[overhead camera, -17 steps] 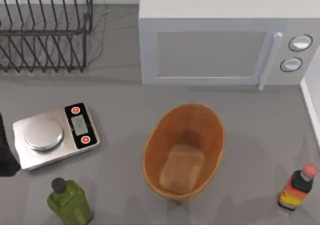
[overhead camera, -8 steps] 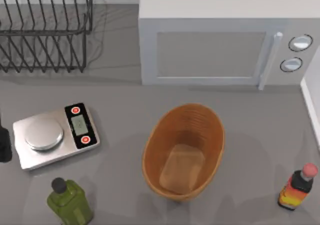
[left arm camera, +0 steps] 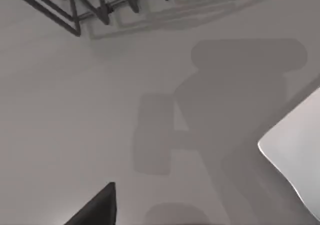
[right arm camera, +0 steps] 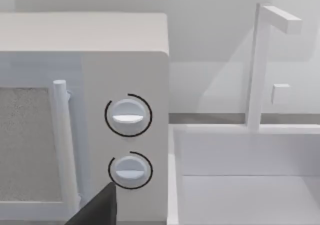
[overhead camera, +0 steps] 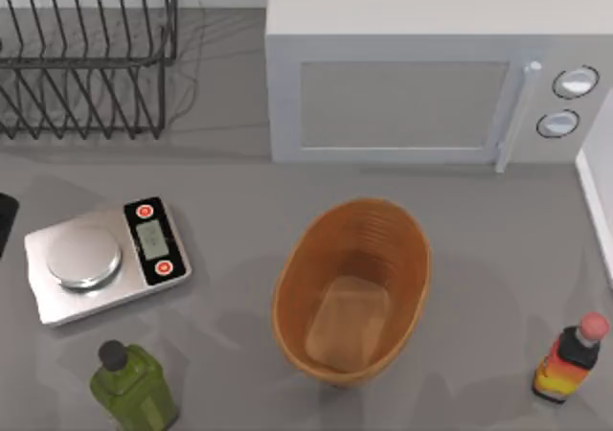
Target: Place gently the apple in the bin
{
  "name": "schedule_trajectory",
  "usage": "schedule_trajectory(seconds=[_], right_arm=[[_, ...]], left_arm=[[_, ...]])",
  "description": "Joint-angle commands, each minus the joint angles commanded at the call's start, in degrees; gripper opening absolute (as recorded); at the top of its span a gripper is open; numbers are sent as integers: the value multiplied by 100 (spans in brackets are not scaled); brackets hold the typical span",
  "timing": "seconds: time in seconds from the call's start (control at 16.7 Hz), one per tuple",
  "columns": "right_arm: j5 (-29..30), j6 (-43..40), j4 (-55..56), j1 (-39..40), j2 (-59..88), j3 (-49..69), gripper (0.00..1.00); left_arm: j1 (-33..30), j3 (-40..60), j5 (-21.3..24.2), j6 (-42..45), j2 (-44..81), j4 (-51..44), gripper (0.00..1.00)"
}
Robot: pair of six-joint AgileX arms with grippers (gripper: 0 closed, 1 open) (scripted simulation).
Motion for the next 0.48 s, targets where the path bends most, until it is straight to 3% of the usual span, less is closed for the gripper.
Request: schedule_trajectory(seconds=[0.48], right_arm=[[0, 0, 0, 0, 0, 0, 100]], left_arm=[[1278, 1318, 546, 637, 2650, -1537, 100]])
